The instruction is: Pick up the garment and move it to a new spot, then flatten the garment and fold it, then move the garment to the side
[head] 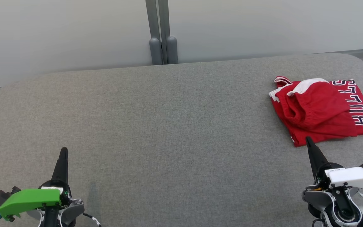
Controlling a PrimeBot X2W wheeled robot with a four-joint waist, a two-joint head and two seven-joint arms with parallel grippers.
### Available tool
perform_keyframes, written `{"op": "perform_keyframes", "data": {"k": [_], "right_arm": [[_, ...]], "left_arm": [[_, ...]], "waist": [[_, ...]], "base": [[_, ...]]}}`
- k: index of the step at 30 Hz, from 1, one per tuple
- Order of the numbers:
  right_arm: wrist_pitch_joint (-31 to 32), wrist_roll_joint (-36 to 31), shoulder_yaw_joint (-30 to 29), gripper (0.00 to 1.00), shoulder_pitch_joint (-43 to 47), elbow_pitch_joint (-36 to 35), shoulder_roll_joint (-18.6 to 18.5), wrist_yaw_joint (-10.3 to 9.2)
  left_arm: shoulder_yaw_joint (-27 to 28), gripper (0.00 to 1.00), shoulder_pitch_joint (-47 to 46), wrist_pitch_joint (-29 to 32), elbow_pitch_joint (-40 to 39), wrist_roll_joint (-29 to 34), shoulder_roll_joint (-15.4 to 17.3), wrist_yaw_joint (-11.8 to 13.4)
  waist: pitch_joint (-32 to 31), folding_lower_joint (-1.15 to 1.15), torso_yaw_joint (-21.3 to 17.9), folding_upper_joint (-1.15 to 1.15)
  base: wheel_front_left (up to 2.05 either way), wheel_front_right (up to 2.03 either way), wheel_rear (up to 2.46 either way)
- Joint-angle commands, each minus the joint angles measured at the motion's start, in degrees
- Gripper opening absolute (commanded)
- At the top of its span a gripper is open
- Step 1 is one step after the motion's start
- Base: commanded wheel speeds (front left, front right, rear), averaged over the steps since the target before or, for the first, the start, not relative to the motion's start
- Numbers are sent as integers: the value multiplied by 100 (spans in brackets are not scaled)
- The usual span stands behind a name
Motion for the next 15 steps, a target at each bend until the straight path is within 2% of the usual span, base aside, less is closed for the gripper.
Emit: {"op": "perform_keyframes", "data": {"k": [1,15], "right_arm": [[36,118,-38,0,-72,0,19,1],[184,605,-116,0,-64,24,71,0]], "left_arm": [[37,0,-79,27,-30,-107,4,-31],[69,0,-127,179,-29,-668,-9,-35]], "waist": [[-1,0,3,0],[-13,0,33,0]], "base": [[0,0,0],[0,0,0]]}}
